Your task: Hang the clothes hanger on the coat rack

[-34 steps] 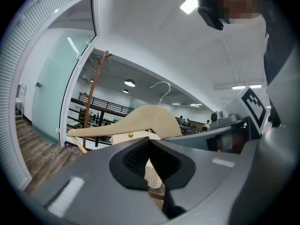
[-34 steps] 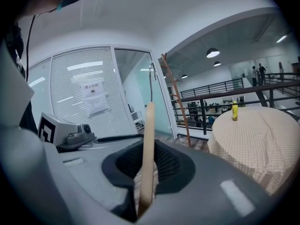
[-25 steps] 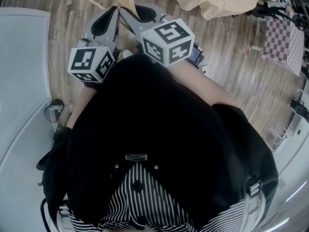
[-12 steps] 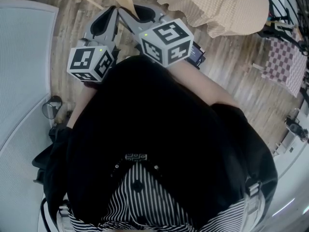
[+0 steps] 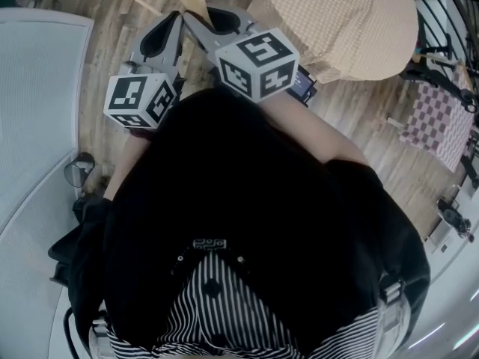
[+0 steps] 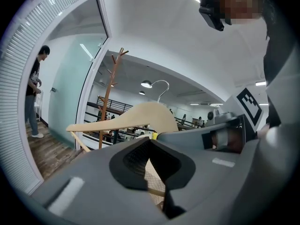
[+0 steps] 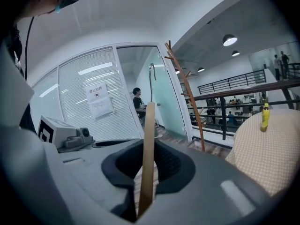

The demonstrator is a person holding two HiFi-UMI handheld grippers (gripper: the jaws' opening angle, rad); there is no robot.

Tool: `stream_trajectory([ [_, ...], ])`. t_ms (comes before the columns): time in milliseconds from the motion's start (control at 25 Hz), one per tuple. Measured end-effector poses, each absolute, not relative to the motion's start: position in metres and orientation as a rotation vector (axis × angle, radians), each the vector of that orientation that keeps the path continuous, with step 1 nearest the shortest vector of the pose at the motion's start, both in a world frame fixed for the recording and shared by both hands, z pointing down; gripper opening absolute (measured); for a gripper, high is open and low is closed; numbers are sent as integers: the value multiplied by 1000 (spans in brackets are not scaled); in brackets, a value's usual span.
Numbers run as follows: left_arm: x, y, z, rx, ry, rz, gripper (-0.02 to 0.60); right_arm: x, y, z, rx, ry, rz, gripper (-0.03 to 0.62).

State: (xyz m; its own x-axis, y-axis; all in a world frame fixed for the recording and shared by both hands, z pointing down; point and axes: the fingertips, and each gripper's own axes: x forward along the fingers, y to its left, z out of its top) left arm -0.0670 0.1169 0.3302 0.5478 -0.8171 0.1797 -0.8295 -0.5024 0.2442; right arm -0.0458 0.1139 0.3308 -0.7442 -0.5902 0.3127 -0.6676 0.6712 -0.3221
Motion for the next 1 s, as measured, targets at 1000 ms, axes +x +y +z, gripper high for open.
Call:
stream_trajectory([
  [1000, 81, -40, 330, 2552, -1287, 156, -11, 103, -42, 337, 1114, -2719, 746, 59],
])
